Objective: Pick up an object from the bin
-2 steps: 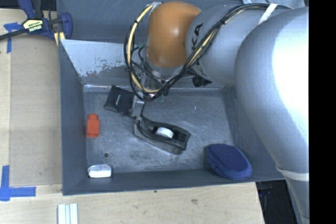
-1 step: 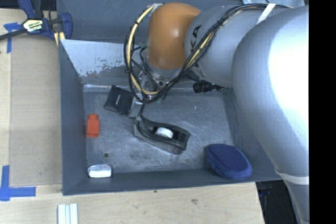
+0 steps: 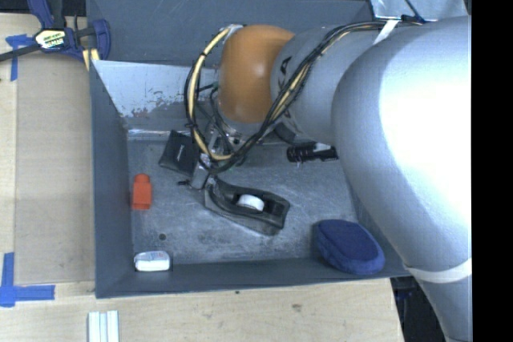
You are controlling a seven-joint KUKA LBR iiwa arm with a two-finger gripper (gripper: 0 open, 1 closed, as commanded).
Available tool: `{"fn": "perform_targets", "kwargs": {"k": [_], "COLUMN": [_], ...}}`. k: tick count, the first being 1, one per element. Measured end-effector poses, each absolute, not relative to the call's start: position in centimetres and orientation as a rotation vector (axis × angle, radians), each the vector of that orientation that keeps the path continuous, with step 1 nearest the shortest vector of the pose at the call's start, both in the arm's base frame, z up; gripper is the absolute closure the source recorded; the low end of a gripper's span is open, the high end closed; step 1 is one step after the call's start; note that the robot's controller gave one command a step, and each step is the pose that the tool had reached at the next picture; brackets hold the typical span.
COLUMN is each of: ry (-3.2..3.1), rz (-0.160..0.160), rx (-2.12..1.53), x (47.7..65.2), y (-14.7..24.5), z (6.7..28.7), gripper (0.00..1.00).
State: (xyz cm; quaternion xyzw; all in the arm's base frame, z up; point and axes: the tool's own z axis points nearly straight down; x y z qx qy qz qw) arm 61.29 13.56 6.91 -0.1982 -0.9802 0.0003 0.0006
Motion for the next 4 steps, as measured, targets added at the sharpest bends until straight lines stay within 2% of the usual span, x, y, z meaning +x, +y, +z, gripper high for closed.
{"fn": "perform_targets", "kwargs": {"k": [1, 2, 3, 4], "ry": [-3.08, -3.083, -3.085, -3.09], "rz": [0.0, -0.002, -0.003, -0.007], "rx": [-0.622, -0.624, -0.625, -0.625], "x": [61.4, 61.5, 61.7, 61.9], "y": [13.5, 13.5, 13.4, 13.4], "z": [7.0, 7.1, 9.8, 18.5], "gripper": [0.0, 1.0, 1.0, 1.0]}}
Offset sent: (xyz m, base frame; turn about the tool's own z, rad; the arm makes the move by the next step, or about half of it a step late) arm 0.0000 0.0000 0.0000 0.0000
